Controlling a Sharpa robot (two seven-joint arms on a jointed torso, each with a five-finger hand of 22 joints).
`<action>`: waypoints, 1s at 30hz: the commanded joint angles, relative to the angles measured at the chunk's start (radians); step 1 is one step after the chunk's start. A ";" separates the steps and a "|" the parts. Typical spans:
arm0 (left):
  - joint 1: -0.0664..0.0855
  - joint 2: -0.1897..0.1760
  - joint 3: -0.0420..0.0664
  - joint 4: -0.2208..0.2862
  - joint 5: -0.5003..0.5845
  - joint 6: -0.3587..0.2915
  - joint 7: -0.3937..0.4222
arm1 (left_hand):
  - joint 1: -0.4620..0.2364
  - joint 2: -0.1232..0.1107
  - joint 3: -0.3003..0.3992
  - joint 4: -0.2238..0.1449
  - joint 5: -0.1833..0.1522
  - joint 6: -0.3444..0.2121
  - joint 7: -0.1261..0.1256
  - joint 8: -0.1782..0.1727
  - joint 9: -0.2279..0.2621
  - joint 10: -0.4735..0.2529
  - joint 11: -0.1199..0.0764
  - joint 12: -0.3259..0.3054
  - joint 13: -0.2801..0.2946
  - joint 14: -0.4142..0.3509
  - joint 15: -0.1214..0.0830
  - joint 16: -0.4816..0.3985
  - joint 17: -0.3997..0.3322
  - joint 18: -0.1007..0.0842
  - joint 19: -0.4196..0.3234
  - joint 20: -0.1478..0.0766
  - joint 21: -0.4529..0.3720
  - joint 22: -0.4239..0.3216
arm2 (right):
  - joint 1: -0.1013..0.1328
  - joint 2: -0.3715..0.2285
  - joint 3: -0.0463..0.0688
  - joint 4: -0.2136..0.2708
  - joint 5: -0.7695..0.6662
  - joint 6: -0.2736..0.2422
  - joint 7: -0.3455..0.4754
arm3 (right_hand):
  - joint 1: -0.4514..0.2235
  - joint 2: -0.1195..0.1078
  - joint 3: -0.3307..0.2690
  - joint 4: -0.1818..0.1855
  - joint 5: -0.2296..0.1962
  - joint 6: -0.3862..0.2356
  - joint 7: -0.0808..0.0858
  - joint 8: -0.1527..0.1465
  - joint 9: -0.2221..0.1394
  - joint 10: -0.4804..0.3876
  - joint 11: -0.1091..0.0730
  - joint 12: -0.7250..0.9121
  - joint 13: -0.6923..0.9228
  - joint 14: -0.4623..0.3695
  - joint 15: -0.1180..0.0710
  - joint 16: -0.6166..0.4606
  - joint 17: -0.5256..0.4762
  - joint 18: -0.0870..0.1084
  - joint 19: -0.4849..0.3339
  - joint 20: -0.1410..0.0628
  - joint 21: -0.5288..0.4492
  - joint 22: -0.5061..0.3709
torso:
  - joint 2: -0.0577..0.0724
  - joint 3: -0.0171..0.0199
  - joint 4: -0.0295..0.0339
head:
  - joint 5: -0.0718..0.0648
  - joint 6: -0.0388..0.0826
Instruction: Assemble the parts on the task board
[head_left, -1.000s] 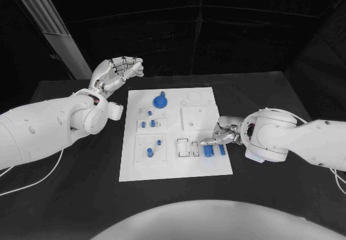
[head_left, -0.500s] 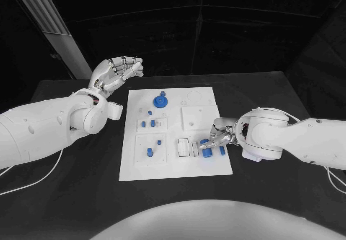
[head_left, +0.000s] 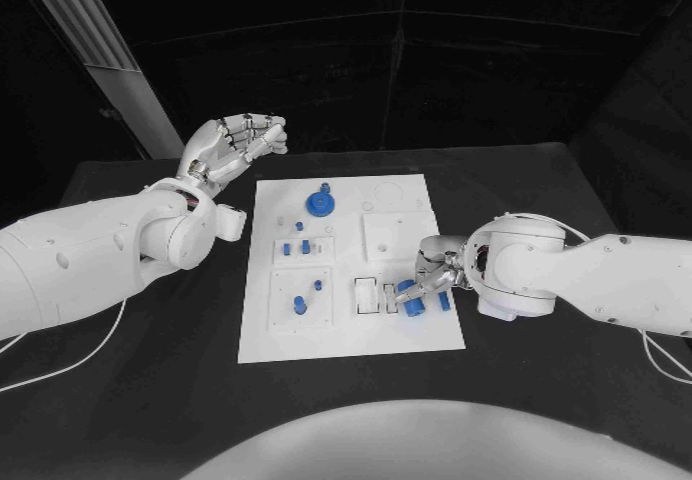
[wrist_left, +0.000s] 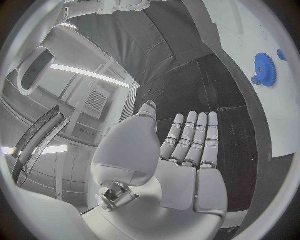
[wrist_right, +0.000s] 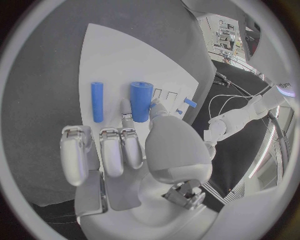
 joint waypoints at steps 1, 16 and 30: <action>0.002 0.000 0.001 0.002 0.003 0.011 0.144 | -0.002 0.010 -0.005 0.001 0.007 -0.008 0.099 0.004 -0.001 -0.006 -0.002 0.005 -0.002 -0.008 0.001 0.003 -0.001 -0.017 0.006 -0.001 -0.005 -0.001 | -0.016 0.004 -0.013 -0.007 -0.006 0.045 -0.047 | 0.018 0.001 0.007 -0.010 0.012 -0.019 0.003 -0.083 -0.122 0.104 0.010 0.003 0.263 0.106 0.012 0.002 0.263 -0.007 0.106 0.009 0.003 0.263 | -0.001 0.0000 0.0004 | 0.001 0.000; 0.001 -0.002 0.001 0.003 0.003 0.012 0.144 | -0.001 0.011 -0.007 0.001 0.007 -0.010 0.099 0.007 -0.001 -0.008 -0.002 0.007 -0.002 -0.009 0.001 0.005 -0.004 -0.018 0.005 -0.001 -0.006 -0.002 | -0.017 -0.014 -0.013 0.011 0.041 -0.093 0.047 | 0.122 0.008 0.123 -0.103 0.149 -0.001 0.001 -0.154 -0.166 0.104 0.012 0.003 0.263 0.106 0.019 0.002 0.263 -0.007 0.106 0.020 0.003 0.263 | 0.000 0.0007 0.0002 | 0.004 0.000; 0.001 -0.002 0.001 0.000 0.003 0.014 0.142 | -0.001 0.011 -0.007 0.001 0.007 -0.010 0.099 0.007 -0.001 -0.008 -0.002 0.007 -0.002 -0.009 0.001 0.005 -0.004 -0.018 0.005 -0.001 -0.006 -0.002 | -0.017 -0.068 -0.013 0.042 0.240 -0.232 0.179 | 0.113 -0.009 0.169 -0.125 0.132 0.089 -0.020 -0.187 -0.187 0.104 -0.007 0.003 0.263 0.106 0.003 0.002 0.263 -0.007 0.106 0.005 0.003 0.263 | -0.001 -0.0007 -0.0004 | 0.006 0.000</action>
